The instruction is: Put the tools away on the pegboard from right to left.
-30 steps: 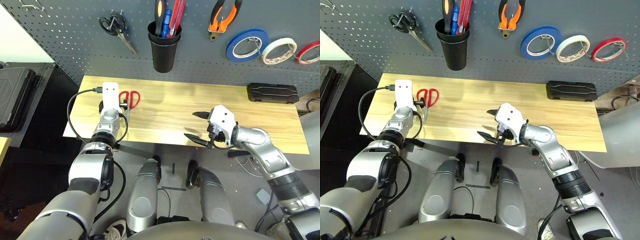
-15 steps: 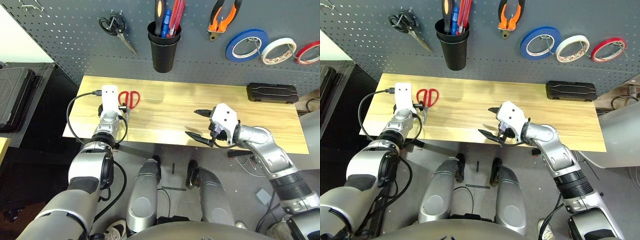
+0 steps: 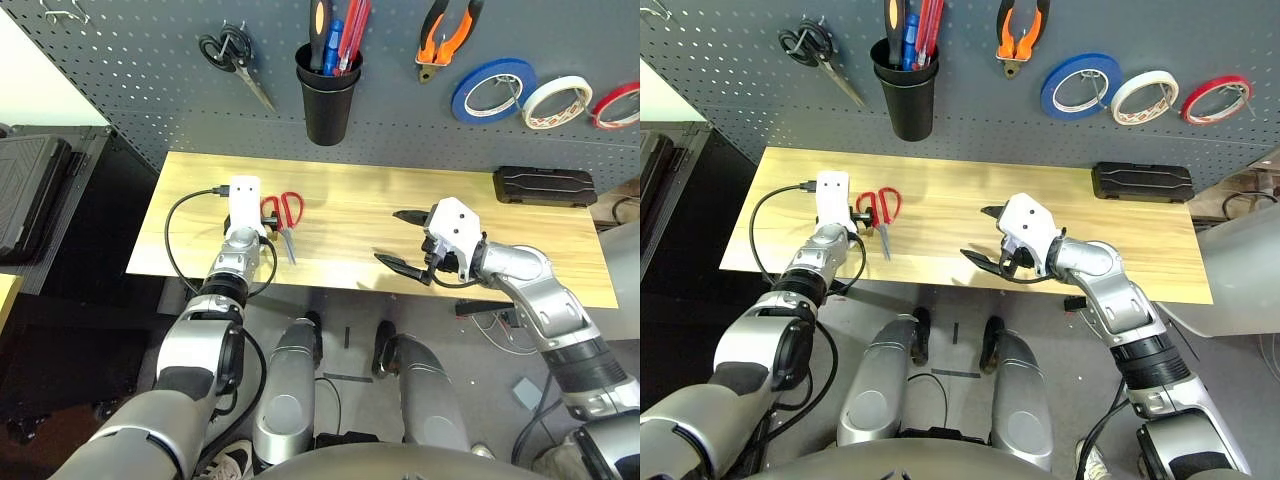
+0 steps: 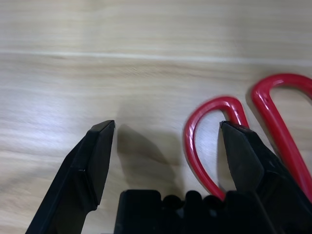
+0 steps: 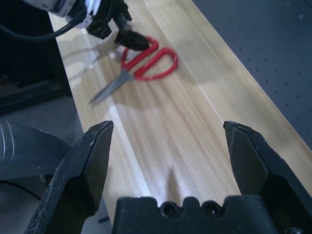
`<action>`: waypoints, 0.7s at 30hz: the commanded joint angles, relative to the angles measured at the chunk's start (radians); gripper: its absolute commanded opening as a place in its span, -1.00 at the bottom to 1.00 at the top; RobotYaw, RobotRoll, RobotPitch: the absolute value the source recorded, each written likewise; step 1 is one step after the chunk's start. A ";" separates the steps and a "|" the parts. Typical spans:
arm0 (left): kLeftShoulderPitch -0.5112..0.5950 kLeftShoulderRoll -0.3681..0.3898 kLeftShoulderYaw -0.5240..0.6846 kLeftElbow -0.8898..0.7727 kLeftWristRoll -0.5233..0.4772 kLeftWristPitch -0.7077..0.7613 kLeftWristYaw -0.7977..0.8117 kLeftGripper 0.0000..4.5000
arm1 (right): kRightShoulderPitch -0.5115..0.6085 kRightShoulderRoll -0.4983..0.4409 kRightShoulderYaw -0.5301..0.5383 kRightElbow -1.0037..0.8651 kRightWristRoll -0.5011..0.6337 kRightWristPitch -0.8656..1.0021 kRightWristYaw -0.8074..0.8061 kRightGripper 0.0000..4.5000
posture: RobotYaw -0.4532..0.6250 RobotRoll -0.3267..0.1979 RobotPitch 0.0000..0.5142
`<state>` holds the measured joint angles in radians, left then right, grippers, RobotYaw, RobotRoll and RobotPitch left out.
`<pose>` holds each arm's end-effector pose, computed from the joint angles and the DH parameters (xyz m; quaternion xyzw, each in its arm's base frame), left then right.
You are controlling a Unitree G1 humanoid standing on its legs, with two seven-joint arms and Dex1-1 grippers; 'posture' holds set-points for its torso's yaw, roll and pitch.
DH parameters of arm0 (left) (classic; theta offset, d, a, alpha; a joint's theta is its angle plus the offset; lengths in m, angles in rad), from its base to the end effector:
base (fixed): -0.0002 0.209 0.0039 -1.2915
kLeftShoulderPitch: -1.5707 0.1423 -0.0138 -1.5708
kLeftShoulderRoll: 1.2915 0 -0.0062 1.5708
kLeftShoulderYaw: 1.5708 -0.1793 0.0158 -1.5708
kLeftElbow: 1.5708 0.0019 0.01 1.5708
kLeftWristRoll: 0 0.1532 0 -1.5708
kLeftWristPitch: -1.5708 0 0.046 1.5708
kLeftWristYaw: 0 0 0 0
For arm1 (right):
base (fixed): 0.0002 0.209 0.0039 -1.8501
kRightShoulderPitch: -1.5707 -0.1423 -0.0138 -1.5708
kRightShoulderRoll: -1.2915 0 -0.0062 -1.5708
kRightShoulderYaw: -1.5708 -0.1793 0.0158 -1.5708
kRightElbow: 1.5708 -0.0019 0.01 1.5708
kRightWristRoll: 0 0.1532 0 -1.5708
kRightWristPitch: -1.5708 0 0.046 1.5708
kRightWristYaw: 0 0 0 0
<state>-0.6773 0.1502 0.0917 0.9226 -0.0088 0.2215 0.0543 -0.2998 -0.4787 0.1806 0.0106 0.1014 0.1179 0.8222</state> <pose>0.3237 0.1690 0.0408 0.0620 0.2328 0.0362 0.9699 0.2686 -0.1839 0.1151 -0.2111 0.0262 0.4674 0.8581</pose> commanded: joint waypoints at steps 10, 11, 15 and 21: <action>0.096 -0.014 -0.037 -0.071 0.021 0.178 0.002 0.91 | -0.016 0.002 0.005 0.067 -0.006 -0.044 0.010 1.00 | 0.11 0.25 0.24; 0.096 -0.014 -0.038 -0.071 0.021 0.182 0.001 0.81 | -0.015 0.002 0.005 0.067 -0.006 -0.045 0.011 1.00 | 0.10 0.25 0.24; 0.100 -0.017 -0.044 -0.075 0.018 0.191 -0.004 0.22 | -0.007 -0.003 0.006 0.057 0.003 -0.047 0.025 1.00 | 0.10 0.25 0.24; 0.095 -0.019 -0.048 -0.073 0.016 0.195 -0.006 -0.89 | 0.008 -0.015 0.014 0.045 0.007 -0.040 0.066 1.00 | 0.10 0.25 0.24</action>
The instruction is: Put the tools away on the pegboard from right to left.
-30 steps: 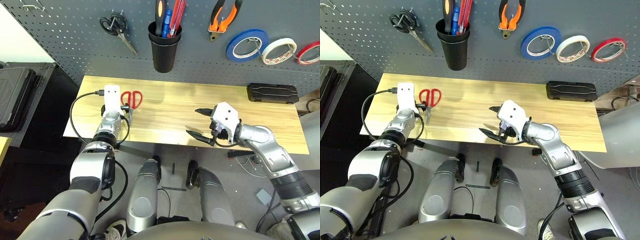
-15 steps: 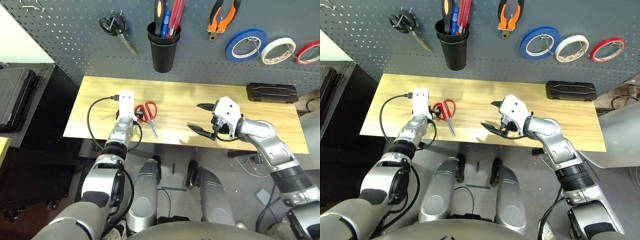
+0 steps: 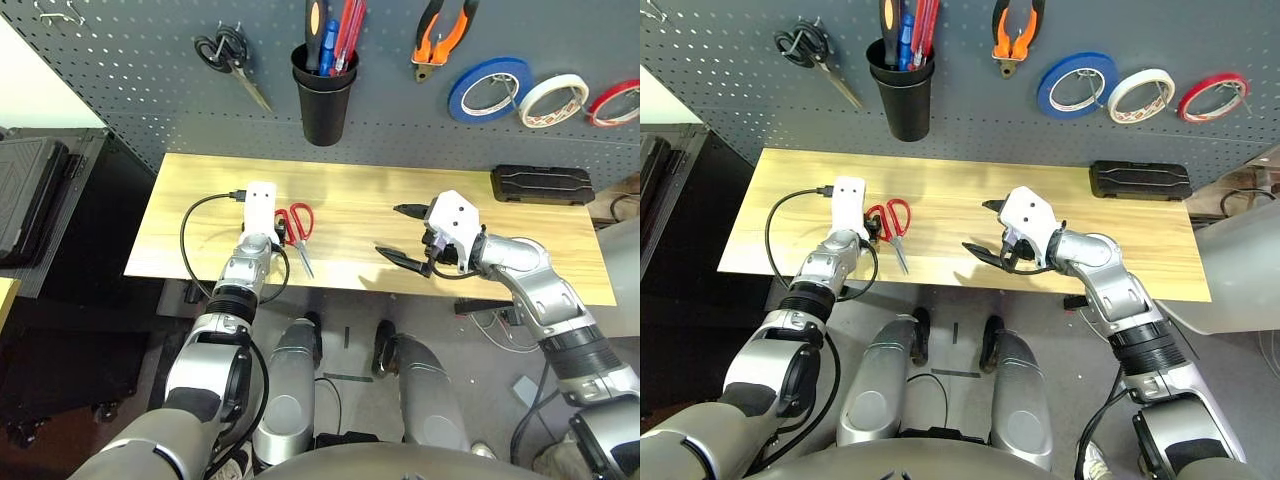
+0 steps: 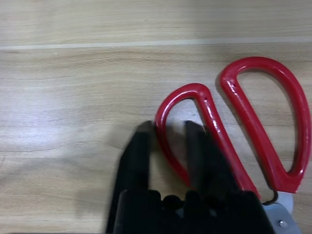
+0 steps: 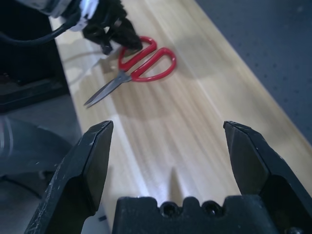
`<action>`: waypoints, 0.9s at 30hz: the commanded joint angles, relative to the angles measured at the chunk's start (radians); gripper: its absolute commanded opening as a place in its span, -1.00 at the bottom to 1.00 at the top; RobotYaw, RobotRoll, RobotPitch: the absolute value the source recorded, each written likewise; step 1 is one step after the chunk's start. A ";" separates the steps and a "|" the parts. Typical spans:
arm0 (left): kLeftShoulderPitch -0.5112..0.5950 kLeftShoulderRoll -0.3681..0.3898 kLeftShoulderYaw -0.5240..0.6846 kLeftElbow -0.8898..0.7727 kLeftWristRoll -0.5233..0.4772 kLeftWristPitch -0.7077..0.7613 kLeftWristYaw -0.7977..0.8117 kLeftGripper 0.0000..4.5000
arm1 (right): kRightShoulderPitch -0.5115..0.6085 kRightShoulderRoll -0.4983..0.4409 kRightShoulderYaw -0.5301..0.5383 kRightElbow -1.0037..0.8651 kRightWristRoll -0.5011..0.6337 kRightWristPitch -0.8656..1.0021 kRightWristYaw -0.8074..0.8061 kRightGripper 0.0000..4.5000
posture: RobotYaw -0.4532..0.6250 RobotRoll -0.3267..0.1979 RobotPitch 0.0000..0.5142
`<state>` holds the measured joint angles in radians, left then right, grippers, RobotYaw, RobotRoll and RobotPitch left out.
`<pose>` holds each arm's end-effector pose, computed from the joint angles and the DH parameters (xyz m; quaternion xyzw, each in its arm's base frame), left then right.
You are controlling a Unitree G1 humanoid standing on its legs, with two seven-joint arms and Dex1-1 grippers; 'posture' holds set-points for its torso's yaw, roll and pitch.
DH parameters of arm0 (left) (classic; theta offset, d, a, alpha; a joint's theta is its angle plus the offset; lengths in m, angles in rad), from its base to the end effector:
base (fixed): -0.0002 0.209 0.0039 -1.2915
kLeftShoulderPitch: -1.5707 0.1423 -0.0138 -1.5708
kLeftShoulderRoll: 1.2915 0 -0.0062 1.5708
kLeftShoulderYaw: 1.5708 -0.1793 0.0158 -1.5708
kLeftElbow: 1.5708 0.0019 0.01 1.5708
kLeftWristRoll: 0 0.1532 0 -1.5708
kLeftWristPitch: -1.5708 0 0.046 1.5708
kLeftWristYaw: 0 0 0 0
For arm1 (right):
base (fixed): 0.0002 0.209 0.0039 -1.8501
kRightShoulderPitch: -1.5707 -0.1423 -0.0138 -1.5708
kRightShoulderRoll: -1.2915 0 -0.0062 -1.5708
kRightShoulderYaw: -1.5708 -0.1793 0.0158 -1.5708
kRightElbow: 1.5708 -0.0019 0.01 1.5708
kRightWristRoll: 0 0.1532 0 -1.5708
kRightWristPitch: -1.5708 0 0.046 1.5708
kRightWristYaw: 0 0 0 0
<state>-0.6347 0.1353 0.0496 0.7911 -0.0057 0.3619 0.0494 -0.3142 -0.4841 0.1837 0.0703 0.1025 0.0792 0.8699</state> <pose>0.3198 0.1598 0.0450 0.0740 0.2588 0.0191 0.9629 0.2726 -0.1882 0.1102 -0.2121 0.0353 0.4843 0.8481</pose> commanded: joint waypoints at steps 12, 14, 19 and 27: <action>0.035 -0.009 0.018 0.054 0.005 0.034 0.022 -0.99 | 0.007 -0.001 0.022 0.012 -0.011 -0.005 0.026 1.00 | 0.12 0.25 0.21; 0.034 -0.011 0.031 0.038 -0.005 0.025 0.028 -0.99 | 0.003 0.001 0.024 0.020 -0.014 -0.010 0.027 1.00 | 0.13 0.25 0.21; 0.048 -0.029 0.084 -0.040 -0.054 -0.019 0.033 -0.99 | -0.010 0.009 0.022 0.040 -0.015 -0.029 0.026 1.00 | 0.14 0.25 0.17; 0.168 -0.034 0.108 -0.334 -0.094 -0.022 -0.004 -0.99 | -0.048 0.027 0.014 0.097 -0.011 -0.081 0.029 1.00 | 0.18 0.25 0.10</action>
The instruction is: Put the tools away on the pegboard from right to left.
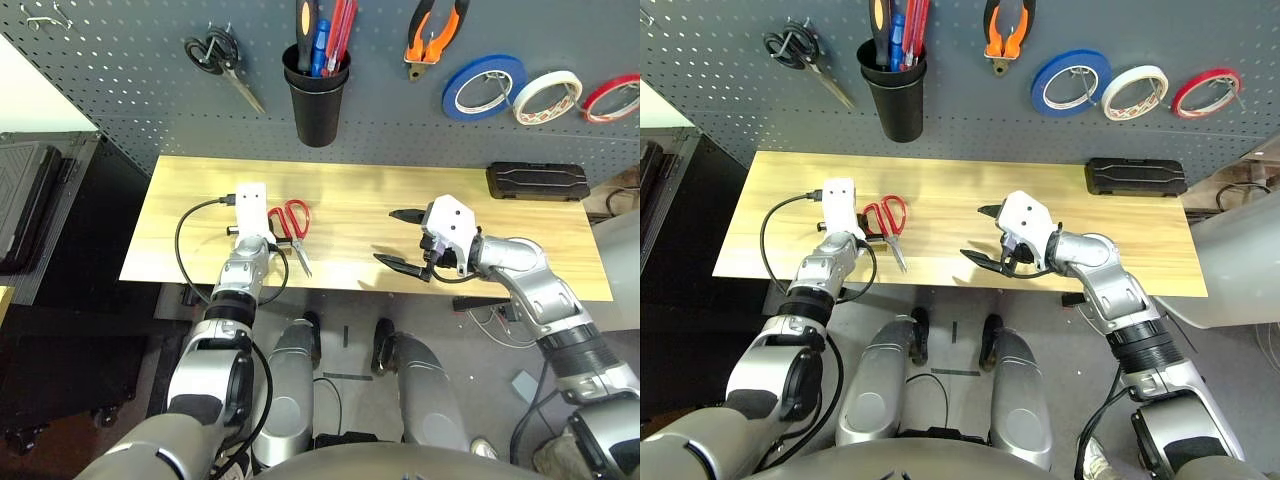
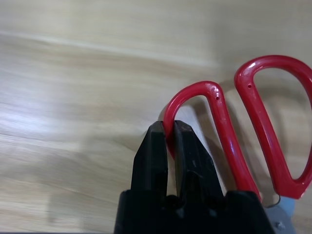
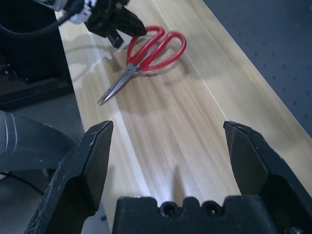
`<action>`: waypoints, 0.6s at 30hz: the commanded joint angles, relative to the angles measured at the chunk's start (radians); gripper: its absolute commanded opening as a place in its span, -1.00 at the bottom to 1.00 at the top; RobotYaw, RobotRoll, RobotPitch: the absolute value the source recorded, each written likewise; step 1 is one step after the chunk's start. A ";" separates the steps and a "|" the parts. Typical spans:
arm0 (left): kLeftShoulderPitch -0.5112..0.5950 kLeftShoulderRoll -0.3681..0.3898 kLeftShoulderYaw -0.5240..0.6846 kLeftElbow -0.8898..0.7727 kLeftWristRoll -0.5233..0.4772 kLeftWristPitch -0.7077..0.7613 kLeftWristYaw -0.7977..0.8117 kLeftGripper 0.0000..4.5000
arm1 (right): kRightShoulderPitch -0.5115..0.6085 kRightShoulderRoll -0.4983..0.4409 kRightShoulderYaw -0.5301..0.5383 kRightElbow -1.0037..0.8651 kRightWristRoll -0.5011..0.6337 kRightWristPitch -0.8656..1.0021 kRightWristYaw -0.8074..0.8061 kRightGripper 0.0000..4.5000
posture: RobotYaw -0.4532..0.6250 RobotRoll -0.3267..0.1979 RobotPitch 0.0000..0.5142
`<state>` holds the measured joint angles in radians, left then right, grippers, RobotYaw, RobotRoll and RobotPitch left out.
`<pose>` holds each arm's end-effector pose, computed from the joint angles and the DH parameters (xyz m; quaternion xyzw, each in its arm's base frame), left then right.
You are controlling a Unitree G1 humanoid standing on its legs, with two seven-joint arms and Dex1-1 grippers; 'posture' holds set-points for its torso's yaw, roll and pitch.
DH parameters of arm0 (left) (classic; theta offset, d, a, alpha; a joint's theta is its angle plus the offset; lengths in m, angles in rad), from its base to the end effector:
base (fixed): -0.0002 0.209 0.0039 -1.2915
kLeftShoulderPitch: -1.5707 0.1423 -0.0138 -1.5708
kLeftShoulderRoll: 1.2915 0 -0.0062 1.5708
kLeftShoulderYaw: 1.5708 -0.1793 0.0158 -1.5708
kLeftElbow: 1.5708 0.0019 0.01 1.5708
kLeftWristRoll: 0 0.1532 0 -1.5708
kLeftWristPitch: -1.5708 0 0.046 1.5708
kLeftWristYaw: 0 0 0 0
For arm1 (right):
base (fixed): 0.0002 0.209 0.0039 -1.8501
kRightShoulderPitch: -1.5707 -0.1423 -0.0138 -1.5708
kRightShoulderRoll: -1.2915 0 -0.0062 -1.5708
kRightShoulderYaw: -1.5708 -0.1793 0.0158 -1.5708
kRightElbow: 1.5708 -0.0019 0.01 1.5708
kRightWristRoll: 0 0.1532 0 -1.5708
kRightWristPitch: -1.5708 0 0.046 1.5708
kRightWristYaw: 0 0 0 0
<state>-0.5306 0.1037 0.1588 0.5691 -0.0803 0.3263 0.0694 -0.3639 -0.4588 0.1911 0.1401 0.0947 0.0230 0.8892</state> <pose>0.3096 0.1702 0.0571 -0.0142 0.1844 0.0569 0.9811 0.2816 -0.1836 0.1111 -0.2147 0.0178 0.4954 0.8415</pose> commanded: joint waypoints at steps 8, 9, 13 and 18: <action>0.218 0.032 -0.001 -0.391 -0.008 -0.038 -0.065 -0.99 | -0.026 0.019 -0.015 0.079 0.028 -0.077 0.028 1.00 | 0.25 0.25 0.04; 0.237 0.034 0.002 -0.422 -0.010 -0.055 -0.067 -0.99 | -0.028 0.021 -0.019 0.083 0.034 -0.085 0.033 1.00 | 0.25 0.25 0.03; 0.288 0.031 0.031 -0.517 -0.030 -0.153 -0.075 -0.99 | -0.042 0.033 -0.035 0.105 0.061 -0.116 0.042 1.00 | 0.28 0.25 0.01; 0.313 0.021 0.068 -0.610 -0.072 -0.224 -0.089 -0.99 | -0.067 0.060 -0.080 0.120 0.127 -0.134 0.049 1.00 | 0.31 0.25 -0.01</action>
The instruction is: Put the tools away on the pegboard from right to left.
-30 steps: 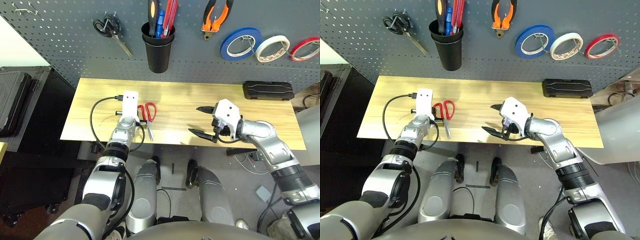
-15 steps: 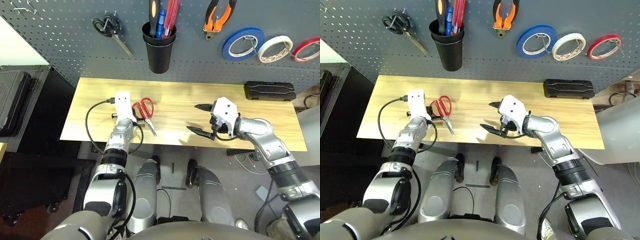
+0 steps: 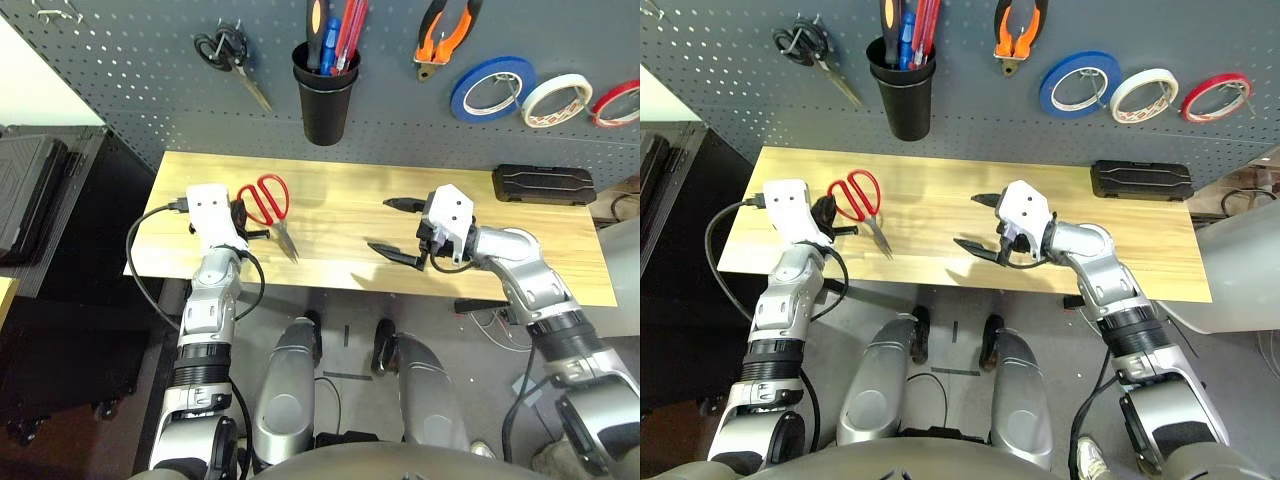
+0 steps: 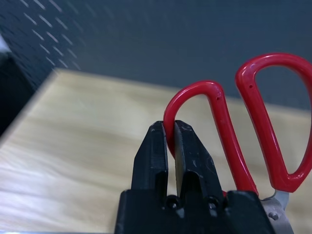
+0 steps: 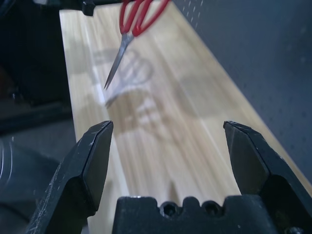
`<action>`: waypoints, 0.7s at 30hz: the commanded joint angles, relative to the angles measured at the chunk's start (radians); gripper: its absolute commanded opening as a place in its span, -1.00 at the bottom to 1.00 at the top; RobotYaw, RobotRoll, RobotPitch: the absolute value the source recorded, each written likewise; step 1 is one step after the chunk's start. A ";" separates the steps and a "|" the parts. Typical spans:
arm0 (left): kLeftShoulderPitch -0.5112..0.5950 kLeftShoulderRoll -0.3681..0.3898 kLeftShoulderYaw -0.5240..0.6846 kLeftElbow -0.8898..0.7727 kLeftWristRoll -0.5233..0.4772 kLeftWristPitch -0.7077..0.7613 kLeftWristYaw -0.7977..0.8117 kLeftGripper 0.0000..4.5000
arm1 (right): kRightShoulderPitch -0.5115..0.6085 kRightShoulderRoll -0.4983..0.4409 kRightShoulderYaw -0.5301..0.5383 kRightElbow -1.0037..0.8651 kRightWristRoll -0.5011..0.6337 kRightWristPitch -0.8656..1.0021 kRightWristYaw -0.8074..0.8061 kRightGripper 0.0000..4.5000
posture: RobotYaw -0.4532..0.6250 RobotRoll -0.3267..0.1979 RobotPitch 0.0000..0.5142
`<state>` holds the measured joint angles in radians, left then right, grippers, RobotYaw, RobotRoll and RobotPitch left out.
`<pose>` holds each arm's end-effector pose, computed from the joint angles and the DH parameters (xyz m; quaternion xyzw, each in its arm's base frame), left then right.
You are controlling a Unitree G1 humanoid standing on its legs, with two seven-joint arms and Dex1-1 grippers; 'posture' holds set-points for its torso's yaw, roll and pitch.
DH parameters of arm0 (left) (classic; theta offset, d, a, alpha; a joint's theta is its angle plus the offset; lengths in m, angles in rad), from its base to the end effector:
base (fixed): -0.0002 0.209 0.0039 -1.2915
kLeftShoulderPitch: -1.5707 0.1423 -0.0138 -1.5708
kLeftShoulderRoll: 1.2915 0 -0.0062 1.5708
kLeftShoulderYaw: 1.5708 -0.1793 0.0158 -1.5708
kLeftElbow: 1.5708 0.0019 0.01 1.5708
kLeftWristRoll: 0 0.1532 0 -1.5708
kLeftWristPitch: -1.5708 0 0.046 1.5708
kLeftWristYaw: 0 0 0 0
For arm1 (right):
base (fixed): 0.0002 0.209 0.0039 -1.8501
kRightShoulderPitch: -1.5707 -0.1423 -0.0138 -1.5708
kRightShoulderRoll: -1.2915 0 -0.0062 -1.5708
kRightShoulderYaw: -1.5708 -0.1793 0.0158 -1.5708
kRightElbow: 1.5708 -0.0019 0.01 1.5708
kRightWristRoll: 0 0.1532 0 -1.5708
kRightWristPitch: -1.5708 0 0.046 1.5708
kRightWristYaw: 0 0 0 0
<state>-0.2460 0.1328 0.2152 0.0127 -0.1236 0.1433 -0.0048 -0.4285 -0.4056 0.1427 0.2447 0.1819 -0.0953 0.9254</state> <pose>0.2598 0.2035 0.1006 -0.0141 -0.0536 0.0700 0.9960 0.2939 -0.1838 0.1164 -0.1683 -0.0511 0.5020 0.8468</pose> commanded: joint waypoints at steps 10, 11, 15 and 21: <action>0.040 -0.009 0.046 -0.200 -0.126 -0.064 -0.047 -0.99 | 0.000 -0.015 -0.121 -0.068 0.190 0.053 0.085 1.00 | 0.33 0.25 -0.04; 0.038 -0.008 0.051 -0.209 -0.134 -0.060 -0.046 -0.99 | 0.001 -0.020 -0.132 -0.085 0.212 0.066 0.092 1.00 | 0.33 0.25 -0.04; 0.019 0.009 0.062 -0.234 -0.147 -0.049 -0.042 -0.99 | 0.001 -0.046 -0.184 -0.148 0.285 0.109 0.109 1.00 | 0.33 0.25 -0.05; -0.030 0.031 0.072 -0.241 -0.162 -0.031 -0.035 -0.99 | -0.022 -0.078 -0.242 -0.196 0.355 0.168 0.107 1.00 | 0.30 0.25 -0.07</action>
<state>-0.2745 0.1598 0.2773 -0.1935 -0.2742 0.1011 -0.0419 -0.4521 -0.4676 -0.0739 0.0762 0.5115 0.0530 1.0257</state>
